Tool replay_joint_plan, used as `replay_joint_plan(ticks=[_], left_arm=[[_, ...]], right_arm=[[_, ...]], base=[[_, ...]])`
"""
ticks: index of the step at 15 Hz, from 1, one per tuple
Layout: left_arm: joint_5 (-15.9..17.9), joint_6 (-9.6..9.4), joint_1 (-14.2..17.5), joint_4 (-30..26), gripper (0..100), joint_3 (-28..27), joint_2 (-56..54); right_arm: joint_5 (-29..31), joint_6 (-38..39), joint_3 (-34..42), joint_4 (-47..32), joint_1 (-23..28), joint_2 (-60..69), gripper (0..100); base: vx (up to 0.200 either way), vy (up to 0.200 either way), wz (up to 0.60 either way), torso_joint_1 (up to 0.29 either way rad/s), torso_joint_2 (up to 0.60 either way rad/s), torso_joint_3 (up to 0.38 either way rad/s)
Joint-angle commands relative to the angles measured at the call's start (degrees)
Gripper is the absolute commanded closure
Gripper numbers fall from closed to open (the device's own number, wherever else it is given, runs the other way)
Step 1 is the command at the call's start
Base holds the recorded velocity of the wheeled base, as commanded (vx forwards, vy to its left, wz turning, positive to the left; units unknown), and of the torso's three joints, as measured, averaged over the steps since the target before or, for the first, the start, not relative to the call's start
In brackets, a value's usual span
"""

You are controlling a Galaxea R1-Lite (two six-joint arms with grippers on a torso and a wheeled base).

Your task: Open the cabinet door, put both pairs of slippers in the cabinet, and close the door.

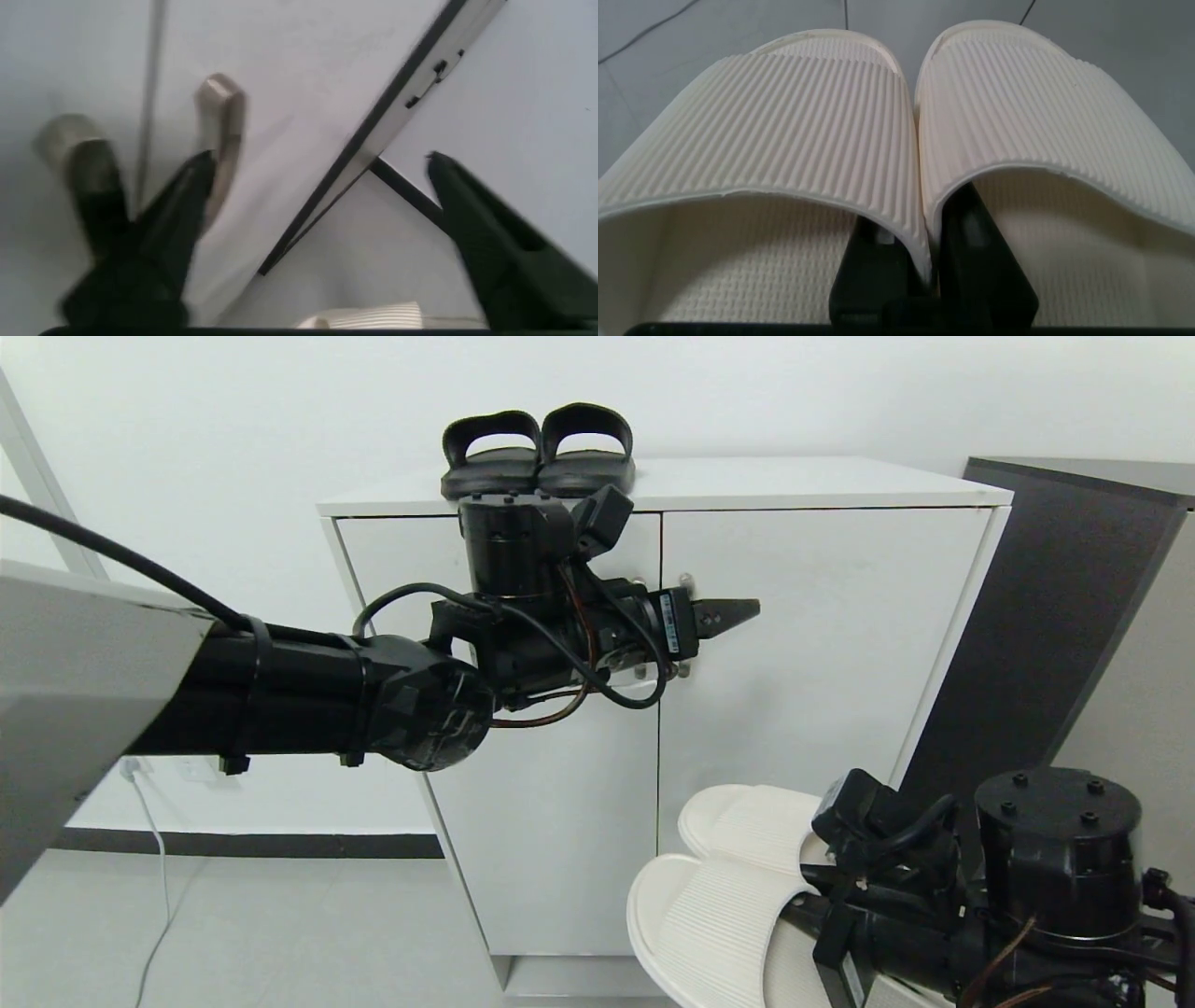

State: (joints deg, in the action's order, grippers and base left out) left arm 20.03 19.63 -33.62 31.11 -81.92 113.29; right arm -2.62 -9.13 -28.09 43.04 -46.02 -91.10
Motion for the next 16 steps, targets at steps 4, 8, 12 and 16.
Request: replay_joint_plan(ticks=[4,8,12,16], left_arm=[[-1.6,0.15,-0.1,0.2,100,1.1,-0.5],[-1.6,0.15,-1.1,0.4,100,5.9,-4.7],[-1.6,0.06,-3.1,0.5,100,11.3,-9.8],[-1.7,-0.03,-3.3,0.4,100,15.7,-15.1]], right_arm=[[-0.1,0.0,0.1,0.0,-0.1,0.0,100],[-0.6,0.0,1.3,-0.1,-1.6,1.1,100],[-0.9,-0.1,2.5,-0.1,-3.8,1.9,100],[-0.8,-0.1,2.5,-0.1,-3.8,2.1,100]], base=[[0.000,0.000,0.00,0.000,0.00,0.000],[0.000,0.000,0.00,0.000,0.00,0.000],[0.000,0.000,0.00,0.000,0.00,0.000],[0.000,0.000,0.00,0.000,0.00,0.000]])
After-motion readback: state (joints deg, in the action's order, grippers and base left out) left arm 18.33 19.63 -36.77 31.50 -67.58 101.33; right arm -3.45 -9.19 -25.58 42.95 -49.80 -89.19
